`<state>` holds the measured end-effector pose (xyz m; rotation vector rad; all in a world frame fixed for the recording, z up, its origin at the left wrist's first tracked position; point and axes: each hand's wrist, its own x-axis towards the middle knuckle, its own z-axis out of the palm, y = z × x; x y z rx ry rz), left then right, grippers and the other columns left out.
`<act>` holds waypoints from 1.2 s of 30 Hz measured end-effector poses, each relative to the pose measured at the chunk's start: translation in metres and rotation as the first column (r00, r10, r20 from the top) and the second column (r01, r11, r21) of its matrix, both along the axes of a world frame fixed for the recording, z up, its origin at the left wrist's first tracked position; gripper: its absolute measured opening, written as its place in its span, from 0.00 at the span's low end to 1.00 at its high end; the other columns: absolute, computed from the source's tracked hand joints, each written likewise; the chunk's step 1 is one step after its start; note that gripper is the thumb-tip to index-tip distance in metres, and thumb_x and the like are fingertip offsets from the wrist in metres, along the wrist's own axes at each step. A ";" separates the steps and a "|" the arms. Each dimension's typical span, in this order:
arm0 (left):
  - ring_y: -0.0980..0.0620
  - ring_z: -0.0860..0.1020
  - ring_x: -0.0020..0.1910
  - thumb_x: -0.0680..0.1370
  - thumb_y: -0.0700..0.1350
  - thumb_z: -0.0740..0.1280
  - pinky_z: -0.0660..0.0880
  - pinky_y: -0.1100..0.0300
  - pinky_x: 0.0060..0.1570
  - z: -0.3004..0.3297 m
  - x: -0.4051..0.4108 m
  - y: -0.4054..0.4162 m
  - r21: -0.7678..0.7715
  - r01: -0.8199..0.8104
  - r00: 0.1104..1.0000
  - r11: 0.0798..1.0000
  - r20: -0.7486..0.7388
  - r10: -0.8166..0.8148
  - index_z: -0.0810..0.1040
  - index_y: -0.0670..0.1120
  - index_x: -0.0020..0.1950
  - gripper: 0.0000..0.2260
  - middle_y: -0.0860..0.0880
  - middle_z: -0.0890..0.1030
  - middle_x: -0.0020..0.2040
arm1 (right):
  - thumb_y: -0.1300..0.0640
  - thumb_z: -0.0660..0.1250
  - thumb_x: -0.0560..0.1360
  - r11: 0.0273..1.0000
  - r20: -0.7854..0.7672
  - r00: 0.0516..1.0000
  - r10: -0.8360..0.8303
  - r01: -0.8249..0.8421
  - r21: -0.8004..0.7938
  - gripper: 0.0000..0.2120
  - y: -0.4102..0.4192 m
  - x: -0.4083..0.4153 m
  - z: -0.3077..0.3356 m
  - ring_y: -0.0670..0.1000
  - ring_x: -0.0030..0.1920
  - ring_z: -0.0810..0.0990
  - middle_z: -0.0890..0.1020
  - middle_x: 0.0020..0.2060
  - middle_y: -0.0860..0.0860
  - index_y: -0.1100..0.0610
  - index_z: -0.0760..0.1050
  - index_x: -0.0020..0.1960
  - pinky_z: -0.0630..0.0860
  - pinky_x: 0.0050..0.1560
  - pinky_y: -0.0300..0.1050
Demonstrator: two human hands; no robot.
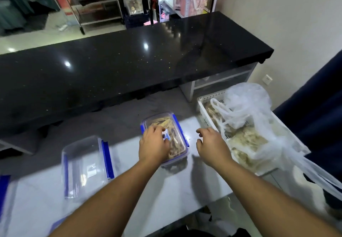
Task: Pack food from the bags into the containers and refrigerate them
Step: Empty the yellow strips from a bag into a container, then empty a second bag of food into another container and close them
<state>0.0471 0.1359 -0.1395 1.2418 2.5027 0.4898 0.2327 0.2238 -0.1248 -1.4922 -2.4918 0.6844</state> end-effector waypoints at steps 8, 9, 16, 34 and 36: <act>0.44 0.75 0.66 0.80 0.46 0.63 0.73 0.48 0.67 0.002 0.046 0.019 -0.064 0.178 0.984 0.982 -0.018 -0.179 0.79 0.50 0.69 0.18 0.48 0.76 0.69 | 0.68 0.61 0.76 0.993 0.181 0.981 -0.069 0.050 0.104 0.23 0.067 0.048 0.019 0.59 0.59 0.78 0.78 0.61 0.54 0.54 0.75 0.69 0.80 0.55 0.55; 0.43 0.76 0.66 0.81 0.46 0.62 0.73 0.47 0.67 0.002 0.049 0.021 -0.073 0.179 0.983 0.981 -0.022 -0.181 0.79 0.50 0.69 0.18 0.48 0.76 0.69 | 0.69 0.61 0.76 0.997 0.207 0.977 -0.044 0.032 0.064 0.26 0.074 0.053 0.018 0.59 0.58 0.79 0.77 0.63 0.55 0.52 0.73 0.71 0.80 0.57 0.55; 0.48 0.76 0.65 0.80 0.46 0.65 0.75 0.50 0.65 0.005 0.076 0.023 -0.091 0.148 0.988 0.985 -0.026 -0.151 0.79 0.51 0.70 0.18 0.50 0.76 0.68 | 0.63 0.60 0.79 0.982 0.405 0.895 0.187 -0.182 -0.050 0.26 0.101 0.059 0.012 0.58 0.57 0.81 0.76 0.65 0.54 0.46 0.70 0.74 0.81 0.54 0.55; 0.50 0.76 0.66 0.79 0.45 0.65 0.75 0.53 0.65 0.044 0.093 0.034 0.025 0.040 0.998 0.999 -0.051 -0.038 0.79 0.51 0.70 0.18 0.52 0.79 0.67 | 0.61 0.57 0.83 0.987 -0.260 0.953 -0.159 0.160 -0.015 0.10 0.124 0.057 0.061 0.51 0.36 0.76 0.78 0.38 0.50 0.52 0.73 0.46 0.69 0.32 0.45; 0.51 0.77 0.65 0.79 0.45 0.65 0.75 0.54 0.65 0.052 0.091 0.034 0.043 0.025 0.998 0.999 -0.054 -0.023 0.79 0.51 0.70 0.18 0.52 0.80 0.66 | 0.58 0.57 0.84 0.988 -0.353 0.925 -0.142 0.156 0.013 0.09 0.124 0.059 0.070 0.51 0.36 0.76 0.78 0.38 0.50 0.52 0.73 0.47 0.68 0.31 0.45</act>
